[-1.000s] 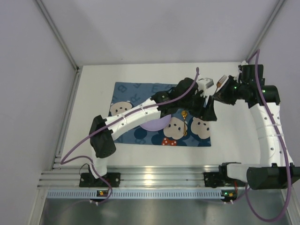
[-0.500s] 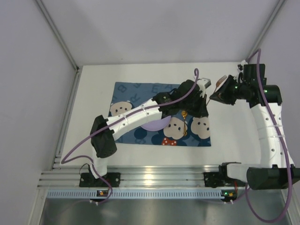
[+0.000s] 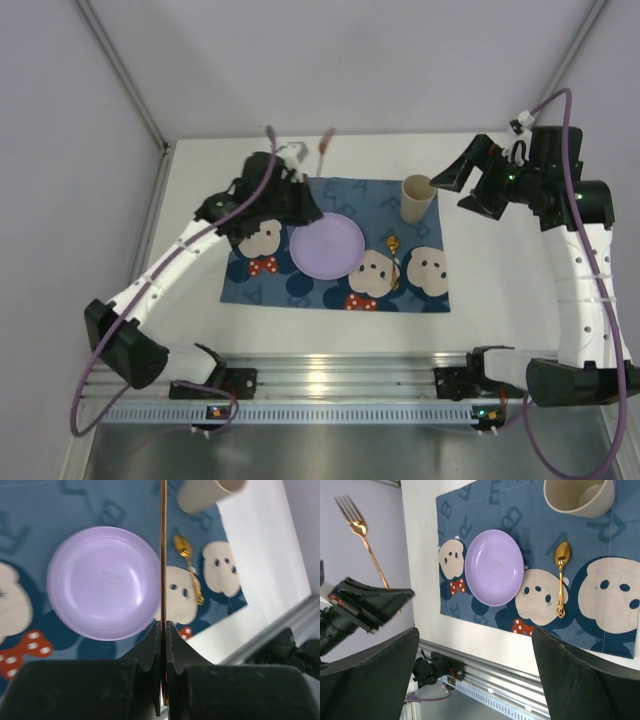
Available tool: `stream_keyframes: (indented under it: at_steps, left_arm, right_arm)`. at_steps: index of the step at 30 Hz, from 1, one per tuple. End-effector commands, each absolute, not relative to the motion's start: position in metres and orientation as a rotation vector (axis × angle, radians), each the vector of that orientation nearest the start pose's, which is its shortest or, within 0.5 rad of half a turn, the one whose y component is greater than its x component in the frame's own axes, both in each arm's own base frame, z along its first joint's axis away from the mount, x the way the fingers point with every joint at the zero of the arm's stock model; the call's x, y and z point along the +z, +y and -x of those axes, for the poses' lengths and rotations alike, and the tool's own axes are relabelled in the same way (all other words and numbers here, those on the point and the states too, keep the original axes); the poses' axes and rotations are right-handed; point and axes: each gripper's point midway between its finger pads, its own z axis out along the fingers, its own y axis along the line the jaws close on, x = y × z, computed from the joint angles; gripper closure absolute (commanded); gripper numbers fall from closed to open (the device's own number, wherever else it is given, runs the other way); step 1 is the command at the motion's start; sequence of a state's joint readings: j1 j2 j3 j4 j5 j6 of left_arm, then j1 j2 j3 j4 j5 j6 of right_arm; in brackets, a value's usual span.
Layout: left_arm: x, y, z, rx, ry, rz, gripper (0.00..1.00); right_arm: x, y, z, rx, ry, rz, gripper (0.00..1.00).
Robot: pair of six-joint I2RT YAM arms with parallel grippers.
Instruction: Set the dinner table for one person
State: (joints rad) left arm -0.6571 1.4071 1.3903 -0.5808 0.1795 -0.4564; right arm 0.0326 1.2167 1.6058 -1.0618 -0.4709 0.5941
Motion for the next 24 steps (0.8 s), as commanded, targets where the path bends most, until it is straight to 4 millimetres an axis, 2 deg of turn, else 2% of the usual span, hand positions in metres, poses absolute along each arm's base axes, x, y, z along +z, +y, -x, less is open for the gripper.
stream_keyframes:
  at_steps: [1, 2, 3, 5, 6, 8, 9, 14, 19, 22, 24]
  left_arm:
    - [0.242, -0.213, -0.299, -0.739, 2.302, -0.237, 1.0]
    - [0.23, -0.201, -0.3, -0.728, 2.332, -0.215, 1.0]
    - [0.206, -0.183, -0.302, -0.732, 2.39, -0.184, 1.0]
    - [0.185, -0.171, -0.301, -0.76, 2.441, -0.152, 1.0]
    - [0.167, -0.164, -0.302, -0.799, 2.483, -0.115, 1.0]
    - [0.148, -0.159, -0.301, -0.849, 2.531, -0.091, 1.0]
    - [0.142, -0.154, -0.302, -0.863, 2.553, -0.062, 1.0]
    - [0.12, -0.163, -0.294, -1.06, 2.61, -0.083, 1.0]
    - [0.099, -0.16, -0.299, -1.046, 2.683, 0.015, 1.0]
    - [0.077, -0.156, -0.294, -1.016, 2.792, 0.081, 1.0]
    - [0.065, -0.146, -0.29, -0.922, 2.851, 0.129, 1.0]
  right_arm:
    - [0.357, 0.117, -0.275, 0.894, 2.228, -0.311, 0.06]
    - [0.35, 0.117, -0.275, 0.898, 2.245, -0.323, 0.05]
    - [0.347, 0.119, -0.273, 0.906, 2.255, -0.319, 0.06]
    - [0.339, 0.122, -0.272, 0.912, 2.279, -0.323, 0.06]
    - [0.339, 0.122, -0.271, 0.914, 2.28, -0.32, 0.06]
    - [0.334, 0.123, -0.27, 0.91, 2.291, -0.321, 0.06]
    - [0.332, 0.124, -0.27, 0.91, 2.297, -0.318, 0.06]
    - [0.325, 0.124, -0.268, 0.901, 2.316, -0.315, 0.06]
    - [0.319, 0.124, -0.267, 0.89, 2.334, -0.318, 0.06]
    - [0.314, 0.124, -0.266, 0.882, 2.344, -0.317, 0.06]
    - [0.312, 0.124, -0.266, 0.88, 2.35, -0.319, 0.06]
